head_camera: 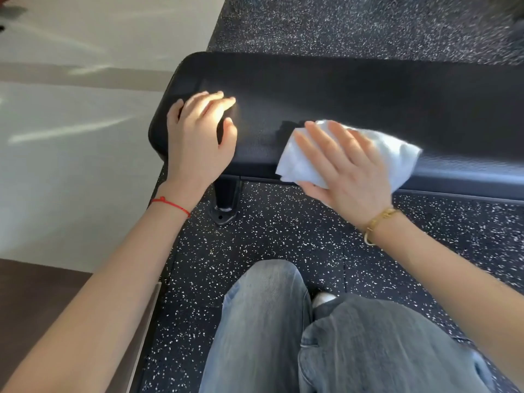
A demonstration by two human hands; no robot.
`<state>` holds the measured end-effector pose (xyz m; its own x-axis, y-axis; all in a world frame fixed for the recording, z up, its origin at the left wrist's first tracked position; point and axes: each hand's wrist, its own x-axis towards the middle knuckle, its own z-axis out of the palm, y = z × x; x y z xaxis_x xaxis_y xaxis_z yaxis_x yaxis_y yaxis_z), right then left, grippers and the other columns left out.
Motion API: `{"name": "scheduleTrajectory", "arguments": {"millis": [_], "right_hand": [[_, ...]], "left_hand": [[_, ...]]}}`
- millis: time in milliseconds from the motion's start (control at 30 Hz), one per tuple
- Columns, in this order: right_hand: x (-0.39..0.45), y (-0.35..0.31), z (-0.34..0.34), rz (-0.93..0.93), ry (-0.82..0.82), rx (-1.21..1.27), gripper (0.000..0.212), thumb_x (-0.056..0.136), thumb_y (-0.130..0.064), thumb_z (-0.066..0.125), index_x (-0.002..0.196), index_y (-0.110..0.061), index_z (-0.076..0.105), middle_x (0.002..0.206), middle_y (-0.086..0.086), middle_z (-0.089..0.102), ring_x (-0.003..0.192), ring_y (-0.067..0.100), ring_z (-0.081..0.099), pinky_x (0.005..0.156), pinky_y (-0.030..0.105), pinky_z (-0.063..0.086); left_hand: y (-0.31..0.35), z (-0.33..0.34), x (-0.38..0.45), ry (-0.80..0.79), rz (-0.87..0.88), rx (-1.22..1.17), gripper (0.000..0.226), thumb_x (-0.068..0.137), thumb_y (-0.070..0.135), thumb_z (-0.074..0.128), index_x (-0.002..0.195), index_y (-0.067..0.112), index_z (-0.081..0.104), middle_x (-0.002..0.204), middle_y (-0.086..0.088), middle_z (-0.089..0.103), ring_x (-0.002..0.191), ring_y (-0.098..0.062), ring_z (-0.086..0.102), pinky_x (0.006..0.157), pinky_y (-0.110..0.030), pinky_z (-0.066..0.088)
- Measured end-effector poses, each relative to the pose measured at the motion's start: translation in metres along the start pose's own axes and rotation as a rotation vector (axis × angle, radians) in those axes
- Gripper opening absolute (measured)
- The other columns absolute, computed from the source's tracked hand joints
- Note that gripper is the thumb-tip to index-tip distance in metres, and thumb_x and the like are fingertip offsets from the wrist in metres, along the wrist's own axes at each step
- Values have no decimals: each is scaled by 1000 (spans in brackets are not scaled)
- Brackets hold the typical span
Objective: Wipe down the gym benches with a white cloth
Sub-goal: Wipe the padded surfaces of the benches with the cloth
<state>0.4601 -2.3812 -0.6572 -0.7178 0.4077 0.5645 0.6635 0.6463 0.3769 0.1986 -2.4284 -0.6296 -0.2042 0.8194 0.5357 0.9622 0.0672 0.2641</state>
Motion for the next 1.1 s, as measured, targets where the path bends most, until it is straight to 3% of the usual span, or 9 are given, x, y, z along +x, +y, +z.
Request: {"name": "scheduleTrajectory", "arguments": {"millis": [167, 333, 433, 567, 800, 967, 1100], "right_hand": [[7, -3, 8, -106, -6, -26, 67, 98, -57, 43, 152, -18, 33, 155, 3, 40, 135, 30, 47, 106, 45, 43], [-56, 57, -5, 14, -53, -19, 68, 101, -55, 41, 156, -21, 22, 159, 4, 31, 139, 33, 39, 108, 48, 38], [-40, 48, -3, -5, -76, -51, 69, 100, -59, 38, 156, -22, 22, 160, 3, 30, 139, 33, 40, 111, 47, 33], [-10, 24, 3, -112, -76, -28, 70, 97, -59, 41, 154, -19, 29, 157, 4, 37, 136, 32, 45, 108, 46, 40], [-57, 63, -8, 36, -58, -37, 66, 100, -58, 38, 154, -22, 28, 158, 1, 34, 138, 31, 42, 110, 44, 33], [-16, 24, 1, -64, -59, -61, 68, 96, -58, 42, 153, -21, 32, 156, 2, 38, 135, 31, 47, 108, 44, 36], [-39, 47, -2, -60, -60, 32, 68, 98, -55, 46, 154, -22, 28, 159, 2, 33, 139, 31, 42, 109, 45, 36]], "left_hand": [[26, 5, 0, 3, 46, -22, 38, 93, 22, 40, 119, 15, 66, 128, -2, 64, 128, -17, 52, 113, -39, 34], [58, 14, 7, -14, 92, -103, 37, 92, 20, 43, 118, 13, 68, 126, -3, 65, 123, -18, 55, 108, -37, 39], [72, 19, 11, -21, 113, -142, 36, 91, 19, 44, 117, 13, 68, 125, -2, 65, 122, -18, 57, 106, -37, 41], [73, 24, 10, 9, 93, -156, 35, 91, 20, 45, 116, 12, 69, 123, -2, 67, 120, -17, 59, 104, -37, 43], [71, 26, 8, 35, 74, -135, 36, 90, 23, 45, 116, 15, 68, 124, 0, 66, 119, -16, 58, 105, -33, 41], [72, 28, 7, 73, 88, -127, 33, 89, 20, 47, 113, 15, 69, 121, 1, 67, 116, -16, 60, 102, -33, 43], [70, 28, 6, 84, 101, -128, 33, 90, 20, 46, 114, 14, 69, 122, 0, 67, 117, -17, 60, 102, -32, 43]]}}
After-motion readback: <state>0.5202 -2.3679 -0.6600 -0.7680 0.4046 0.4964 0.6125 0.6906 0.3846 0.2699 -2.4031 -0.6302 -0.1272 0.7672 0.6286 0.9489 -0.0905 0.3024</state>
